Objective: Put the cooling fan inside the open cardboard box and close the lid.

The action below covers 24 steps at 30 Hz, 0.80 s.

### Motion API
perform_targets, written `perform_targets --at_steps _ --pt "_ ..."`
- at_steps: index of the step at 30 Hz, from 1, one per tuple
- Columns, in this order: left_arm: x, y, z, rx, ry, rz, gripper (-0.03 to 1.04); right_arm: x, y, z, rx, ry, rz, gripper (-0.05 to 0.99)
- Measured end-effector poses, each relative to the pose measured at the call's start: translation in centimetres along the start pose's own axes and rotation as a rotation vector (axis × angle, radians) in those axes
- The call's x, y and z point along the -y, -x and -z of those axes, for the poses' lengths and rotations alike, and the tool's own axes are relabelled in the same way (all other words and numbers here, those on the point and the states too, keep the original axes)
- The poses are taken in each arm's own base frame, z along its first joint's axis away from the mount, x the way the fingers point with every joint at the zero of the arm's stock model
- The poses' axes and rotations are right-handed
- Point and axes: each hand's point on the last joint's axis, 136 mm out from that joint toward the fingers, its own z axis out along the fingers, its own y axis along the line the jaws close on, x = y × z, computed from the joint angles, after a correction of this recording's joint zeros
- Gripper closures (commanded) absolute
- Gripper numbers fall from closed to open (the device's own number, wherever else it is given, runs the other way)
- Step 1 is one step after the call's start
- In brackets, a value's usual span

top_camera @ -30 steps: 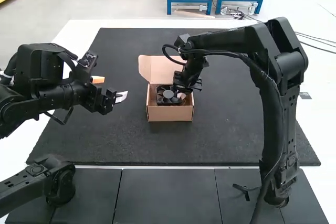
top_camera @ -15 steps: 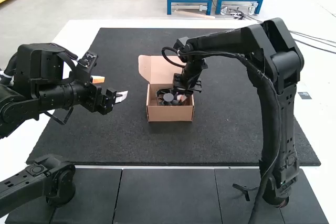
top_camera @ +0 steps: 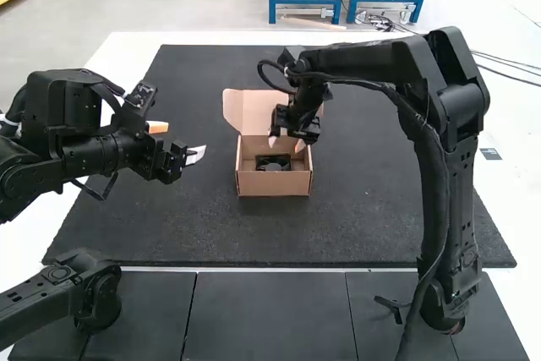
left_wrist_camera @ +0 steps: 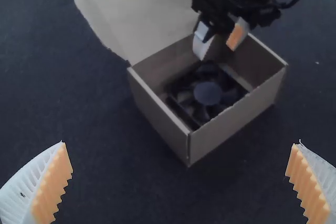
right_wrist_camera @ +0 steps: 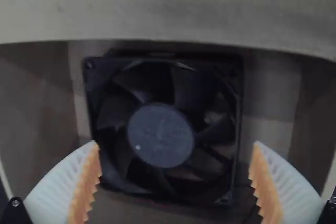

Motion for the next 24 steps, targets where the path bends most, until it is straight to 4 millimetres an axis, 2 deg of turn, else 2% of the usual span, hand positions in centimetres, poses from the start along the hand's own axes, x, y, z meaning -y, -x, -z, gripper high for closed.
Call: perform_targets --at_steps 2,4,11,16,18,24 --pt "0.0 0.2 0.0 0.009 0.001 0.0 0.04 -0.5 0.3 0.8 0.0 0.009 0.002 0.16" --pt "0.0 0.6 0.0 0.024 0.002 -0.002 0.04 -1.0 0.5 1.5 -0.005 0.021 0.006 0.02" --pt "-0.1 1.1 0.0 0.042 0.004 -0.003 0.04 -2.5 -0.4 5.0 -0.081 0.064 0.054 0.01" --pt "-0.3 0.9 -0.7 0.023 0.008 0.001 0.04 -2.6 0.0 5.8 -0.051 0.086 0.12 0.01" --pt "-0.5 0.8 -1.3 0.008 0.015 0.006 0.04 -2.5 0.4 6.7 0.005 0.09 0.159 0.01" --pt "-1.8 0.2 -2.7 -0.037 0.05 0.038 0.04 -2.1 0.8 12.2 0.251 0.097 0.251 0.01"
